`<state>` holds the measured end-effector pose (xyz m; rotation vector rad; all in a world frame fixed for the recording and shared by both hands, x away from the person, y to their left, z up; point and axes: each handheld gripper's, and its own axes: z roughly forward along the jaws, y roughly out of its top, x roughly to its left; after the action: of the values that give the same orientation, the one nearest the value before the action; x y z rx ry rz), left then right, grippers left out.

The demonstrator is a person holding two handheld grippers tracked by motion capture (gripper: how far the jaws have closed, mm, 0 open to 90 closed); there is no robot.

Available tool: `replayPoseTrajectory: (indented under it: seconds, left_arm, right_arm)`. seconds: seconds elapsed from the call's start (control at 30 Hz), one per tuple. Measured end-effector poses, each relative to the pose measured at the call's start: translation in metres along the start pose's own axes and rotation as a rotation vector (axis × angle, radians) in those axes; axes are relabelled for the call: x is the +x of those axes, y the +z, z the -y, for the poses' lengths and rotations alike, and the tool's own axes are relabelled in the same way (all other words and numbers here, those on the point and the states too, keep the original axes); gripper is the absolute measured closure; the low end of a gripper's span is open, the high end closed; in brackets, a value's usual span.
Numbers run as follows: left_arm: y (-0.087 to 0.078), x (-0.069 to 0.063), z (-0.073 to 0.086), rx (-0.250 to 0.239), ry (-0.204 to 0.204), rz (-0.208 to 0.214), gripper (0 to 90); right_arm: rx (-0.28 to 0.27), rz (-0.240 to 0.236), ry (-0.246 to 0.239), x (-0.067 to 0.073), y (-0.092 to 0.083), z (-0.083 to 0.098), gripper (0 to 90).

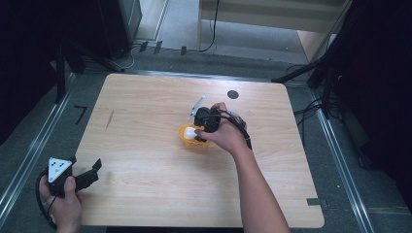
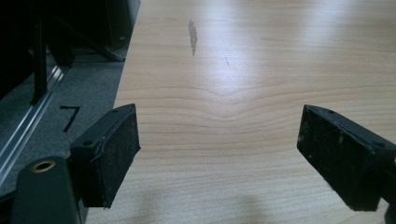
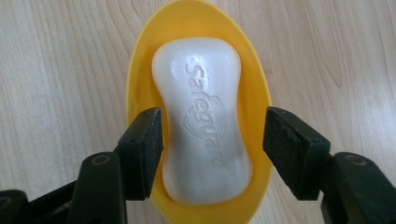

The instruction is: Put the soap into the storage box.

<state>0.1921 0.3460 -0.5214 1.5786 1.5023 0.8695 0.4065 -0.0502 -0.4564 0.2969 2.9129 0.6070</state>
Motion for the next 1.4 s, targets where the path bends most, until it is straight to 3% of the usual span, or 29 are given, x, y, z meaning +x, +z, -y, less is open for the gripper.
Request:
replayPoseTrajectory:
  seconds: [0.17, 0.5, 0.73, 0.97, 1.4]
  left_arm:
    - [0.0, 0.0, 0.0, 0.0, 0.001, 0.0, 13.3]
    - [0.0, -0.001, 0.0, 0.002, 0.004, -0.005, 13.4]
    - [0.0, -0.001, 0.0, 0.004, 0.007, -0.004, 13.3]
    - [0.0, -0.001, 0.0, 0.004, 0.008, -0.003, 13.4]
    - [0.0, -0.001, 0.0, 0.006, 0.011, -0.003, 13.4]
  right_arm:
    - [-0.04, -0.013, 0.066, -0.001, -0.009, 0.011, 38.9]
    - [-0.098, 0.011, 0.132, 0.001, -0.023, 0.041, 34.4]
    - [-0.126, 0.036, 0.184, 0.005, -0.031, 0.061, 24.5]
    - [-0.125, 0.026, 0.245, 0.012, -0.033, 0.079, 16.6]
    - [-0.135, 0.078, 0.316, 0.029, -0.031, 0.116, 5.1]
